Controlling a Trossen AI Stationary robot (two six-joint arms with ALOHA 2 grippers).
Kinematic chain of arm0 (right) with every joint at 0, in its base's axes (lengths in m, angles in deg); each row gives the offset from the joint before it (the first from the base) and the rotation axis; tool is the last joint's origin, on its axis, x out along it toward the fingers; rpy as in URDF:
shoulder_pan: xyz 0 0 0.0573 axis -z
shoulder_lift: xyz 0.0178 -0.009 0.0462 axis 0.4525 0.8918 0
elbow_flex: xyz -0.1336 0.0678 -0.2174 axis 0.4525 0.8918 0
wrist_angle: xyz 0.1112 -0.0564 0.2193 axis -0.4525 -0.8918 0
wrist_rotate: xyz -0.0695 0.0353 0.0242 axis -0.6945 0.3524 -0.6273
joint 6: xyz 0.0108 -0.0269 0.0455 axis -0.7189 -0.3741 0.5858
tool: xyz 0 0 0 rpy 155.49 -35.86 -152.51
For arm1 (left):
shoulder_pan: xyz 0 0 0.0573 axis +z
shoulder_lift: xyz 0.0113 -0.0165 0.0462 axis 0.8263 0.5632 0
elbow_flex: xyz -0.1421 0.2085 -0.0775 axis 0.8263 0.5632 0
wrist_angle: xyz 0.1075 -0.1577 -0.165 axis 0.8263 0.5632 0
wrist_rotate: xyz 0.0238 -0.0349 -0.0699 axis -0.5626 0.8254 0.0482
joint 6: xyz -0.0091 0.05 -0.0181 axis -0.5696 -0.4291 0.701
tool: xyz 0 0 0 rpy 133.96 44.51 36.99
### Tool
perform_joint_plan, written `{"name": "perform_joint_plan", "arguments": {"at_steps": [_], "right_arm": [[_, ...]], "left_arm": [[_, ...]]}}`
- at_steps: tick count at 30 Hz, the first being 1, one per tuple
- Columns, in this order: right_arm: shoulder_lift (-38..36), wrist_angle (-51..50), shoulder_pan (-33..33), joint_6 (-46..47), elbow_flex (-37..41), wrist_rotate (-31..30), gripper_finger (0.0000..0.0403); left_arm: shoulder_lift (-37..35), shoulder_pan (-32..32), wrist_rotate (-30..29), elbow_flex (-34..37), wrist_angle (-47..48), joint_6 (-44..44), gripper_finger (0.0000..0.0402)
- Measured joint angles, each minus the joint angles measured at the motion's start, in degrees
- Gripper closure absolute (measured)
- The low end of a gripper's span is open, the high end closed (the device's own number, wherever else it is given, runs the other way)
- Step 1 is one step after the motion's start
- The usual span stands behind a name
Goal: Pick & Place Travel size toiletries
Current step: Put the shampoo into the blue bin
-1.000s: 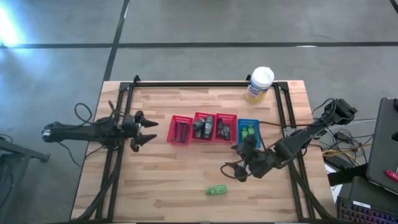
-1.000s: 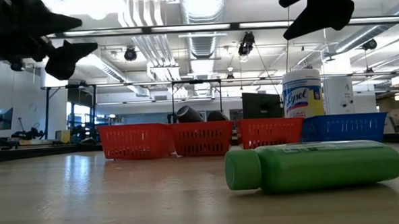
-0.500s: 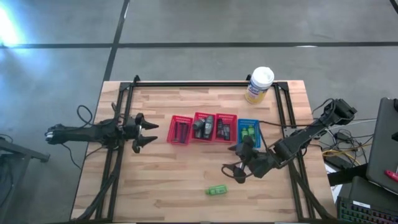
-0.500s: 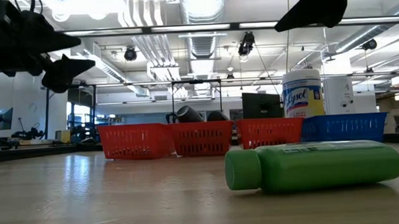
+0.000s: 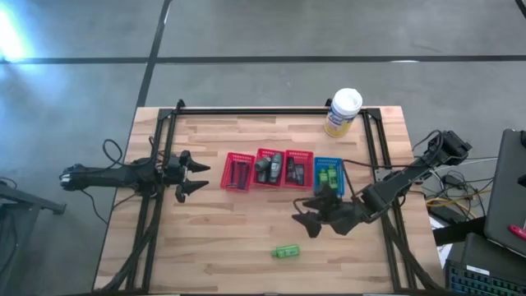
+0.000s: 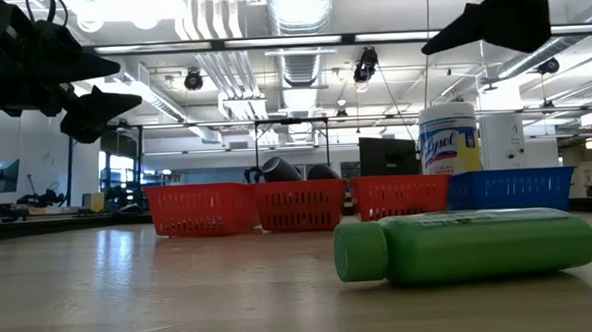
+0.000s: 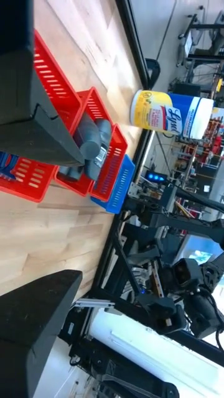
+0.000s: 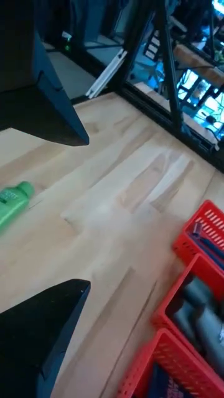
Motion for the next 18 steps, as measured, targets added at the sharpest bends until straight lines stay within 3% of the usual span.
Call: {"name": "perform_joint_plan", "arguments": {"at_steps": [3, 7, 12, 18], "right_arm": [[0.00, -0.23, 0.36, 0.60, 0.03, 0.15, 0.0039], [0.00, -0.23, 0.83, -7.85, 0.11, 0.55, 0.0039], [0.00, 3.01, 0.05, -9.34, -2.00, 1.21, 0.0039], [0.18, 3.08, 0.00, -13.62, -3.41, 4.95, 0.0039]], "left_arm": [[0.00, 0.00, 0.02, 0.00, 0.00, 0.02, 0.0110], [0.00, 0.00, 0.09, 0.02, 0.02, 0.02, 0.0110], [0.00, 0.00, 0.13, 0.04, 0.05, 0.04, 0.0110], [0.00, 0.00, 0.13, 0.04, 0.05, 0.04, 0.0110]]}}
